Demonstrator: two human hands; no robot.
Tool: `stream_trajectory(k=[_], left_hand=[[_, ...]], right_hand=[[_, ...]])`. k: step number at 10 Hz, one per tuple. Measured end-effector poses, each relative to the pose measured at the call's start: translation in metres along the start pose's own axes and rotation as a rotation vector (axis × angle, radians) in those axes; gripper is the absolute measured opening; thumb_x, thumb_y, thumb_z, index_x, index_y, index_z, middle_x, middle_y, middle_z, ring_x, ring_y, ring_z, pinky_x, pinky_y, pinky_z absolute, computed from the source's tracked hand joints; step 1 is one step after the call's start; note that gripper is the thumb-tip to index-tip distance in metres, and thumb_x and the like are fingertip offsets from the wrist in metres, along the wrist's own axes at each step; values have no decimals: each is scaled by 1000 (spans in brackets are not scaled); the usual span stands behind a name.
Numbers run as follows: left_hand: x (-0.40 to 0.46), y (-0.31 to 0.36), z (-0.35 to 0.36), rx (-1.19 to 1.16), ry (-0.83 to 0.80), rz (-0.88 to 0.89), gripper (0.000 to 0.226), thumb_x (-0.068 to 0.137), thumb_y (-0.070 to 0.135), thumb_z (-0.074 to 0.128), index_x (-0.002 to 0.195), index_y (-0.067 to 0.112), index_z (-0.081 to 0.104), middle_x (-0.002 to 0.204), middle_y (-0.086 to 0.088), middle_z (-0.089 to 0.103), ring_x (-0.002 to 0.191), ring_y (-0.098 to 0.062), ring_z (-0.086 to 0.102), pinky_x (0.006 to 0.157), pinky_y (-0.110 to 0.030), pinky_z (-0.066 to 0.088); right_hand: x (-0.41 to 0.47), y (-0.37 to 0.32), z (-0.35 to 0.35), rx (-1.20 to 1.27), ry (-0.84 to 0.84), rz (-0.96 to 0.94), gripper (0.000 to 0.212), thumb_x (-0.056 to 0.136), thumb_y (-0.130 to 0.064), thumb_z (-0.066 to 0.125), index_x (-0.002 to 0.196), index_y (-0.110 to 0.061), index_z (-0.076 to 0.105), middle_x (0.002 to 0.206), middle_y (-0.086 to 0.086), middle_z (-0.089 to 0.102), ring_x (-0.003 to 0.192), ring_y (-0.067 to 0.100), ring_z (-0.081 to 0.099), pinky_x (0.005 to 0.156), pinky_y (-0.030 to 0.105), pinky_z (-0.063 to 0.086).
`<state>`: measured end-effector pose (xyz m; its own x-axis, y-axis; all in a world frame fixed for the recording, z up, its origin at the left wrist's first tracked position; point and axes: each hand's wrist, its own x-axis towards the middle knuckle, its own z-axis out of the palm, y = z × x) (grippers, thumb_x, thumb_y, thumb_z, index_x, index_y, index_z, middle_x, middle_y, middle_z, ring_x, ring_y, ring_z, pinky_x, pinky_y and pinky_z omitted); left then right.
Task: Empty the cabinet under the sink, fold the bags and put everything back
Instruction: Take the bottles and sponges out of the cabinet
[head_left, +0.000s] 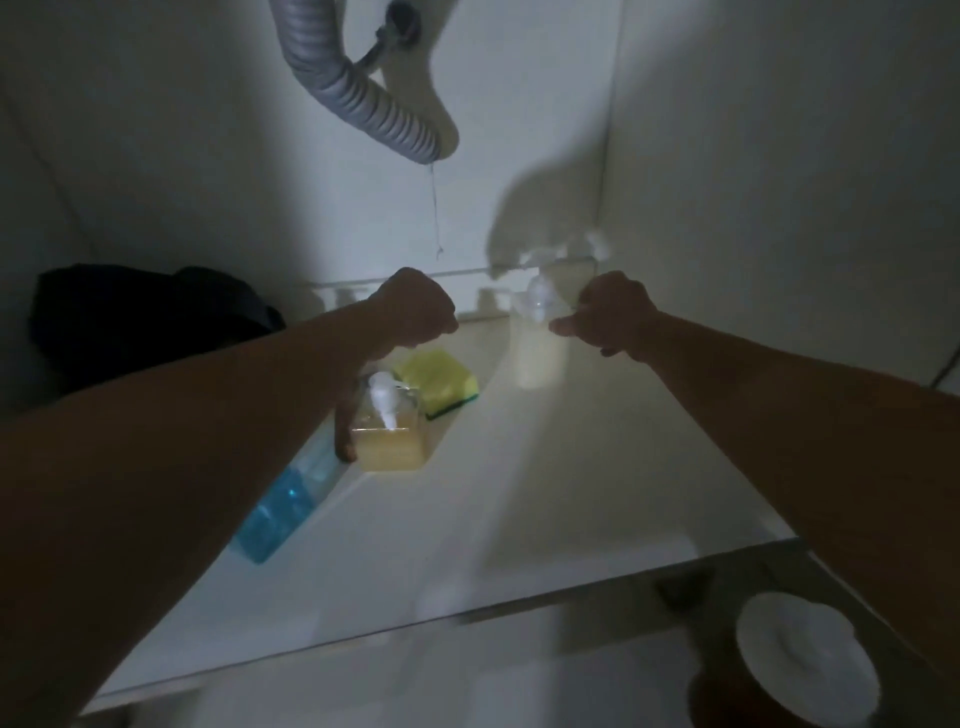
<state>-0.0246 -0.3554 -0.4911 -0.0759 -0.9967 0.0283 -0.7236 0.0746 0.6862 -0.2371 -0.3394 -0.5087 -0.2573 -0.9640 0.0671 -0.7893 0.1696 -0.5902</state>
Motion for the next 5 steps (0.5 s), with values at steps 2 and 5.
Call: stream_trajectory(k=[2, 5], left_hand=[[7, -46, -17, 26, -73, -62, 18, 93, 10, 48, 84, 21, 59, 100, -6, 60, 89, -21, 56, 66, -22, 45], [-3, -61, -6, 40, -192, -14, 25, 79, 20, 74, 100, 7, 75, 100, -8, 73, 95, -21, 67, 87, -33, 54]], right_hand=[[25, -14, 40, -27, 53, -2, 87, 65, -56, 80, 126, -3, 49, 116, 14, 63, 95, 27, 64, 54, 28, 48], [23, -13, 58, -15, 213, -4, 67, 67, -41, 80, 121, -8, 58, 124, 13, 63, 119, 29, 58, 92, 29, 48]])
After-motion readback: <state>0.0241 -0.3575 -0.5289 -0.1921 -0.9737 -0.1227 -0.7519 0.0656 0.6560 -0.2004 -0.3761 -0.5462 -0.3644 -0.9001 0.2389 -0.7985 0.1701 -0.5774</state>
